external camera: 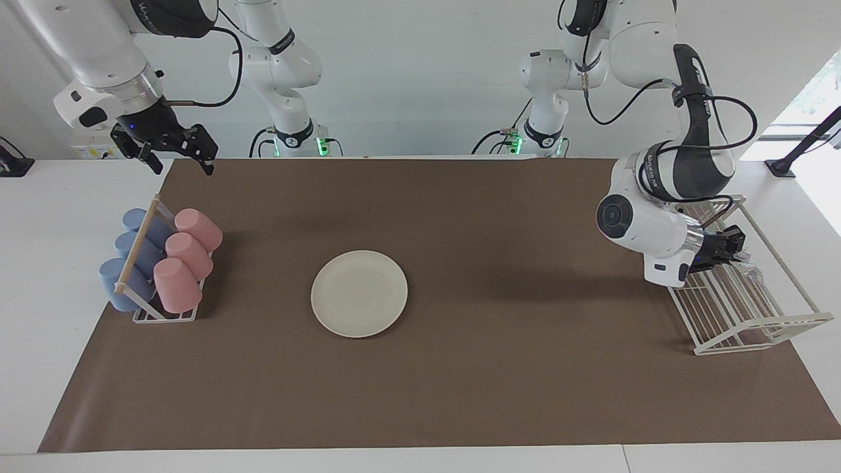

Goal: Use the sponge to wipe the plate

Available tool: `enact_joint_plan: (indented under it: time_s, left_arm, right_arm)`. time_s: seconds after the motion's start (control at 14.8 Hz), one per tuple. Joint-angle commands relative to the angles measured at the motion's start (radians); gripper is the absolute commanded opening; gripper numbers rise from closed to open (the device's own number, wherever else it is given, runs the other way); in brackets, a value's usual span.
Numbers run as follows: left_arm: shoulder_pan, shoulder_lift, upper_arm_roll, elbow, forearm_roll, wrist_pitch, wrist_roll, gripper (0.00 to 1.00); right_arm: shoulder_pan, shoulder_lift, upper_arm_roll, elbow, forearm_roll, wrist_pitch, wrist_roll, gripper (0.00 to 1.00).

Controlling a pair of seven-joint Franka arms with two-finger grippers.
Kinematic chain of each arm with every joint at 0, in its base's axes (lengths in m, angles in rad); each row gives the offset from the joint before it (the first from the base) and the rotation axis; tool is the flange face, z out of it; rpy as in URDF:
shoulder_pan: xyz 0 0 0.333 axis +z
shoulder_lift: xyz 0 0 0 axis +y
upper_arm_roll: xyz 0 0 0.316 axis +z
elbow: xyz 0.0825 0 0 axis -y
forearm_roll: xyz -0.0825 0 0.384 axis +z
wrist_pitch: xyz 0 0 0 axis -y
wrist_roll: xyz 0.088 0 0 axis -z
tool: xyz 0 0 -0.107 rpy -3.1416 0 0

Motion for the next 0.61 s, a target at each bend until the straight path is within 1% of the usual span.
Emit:
enact_joint_plan:
  time_s: [0.0, 0.47, 0.54]
  left_arm:
    - [-0.006, 0.027, -0.002, 0.022, 0.018, -0.026, -0.061, 0.0]
    - [-0.006, 0.028, -0.006, 0.015, 0.004, -0.007, -0.078, 0.0]
    - [-0.006, 0.028, -0.006, 0.015, 0.004, -0.007, -0.078, 0.04]
  right_arm:
    - [-0.002, 0.0, 0.002, 0.013, -0.019, -0.021, 0.011, 1.0]
    - [-0.002, 0.0, 0.002, 0.013, -0.019, -0.021, 0.011, 1.0]
    - [-0.002, -0.002, 0.002, 0.013, -0.019, -0.021, 0.011, 1.0]
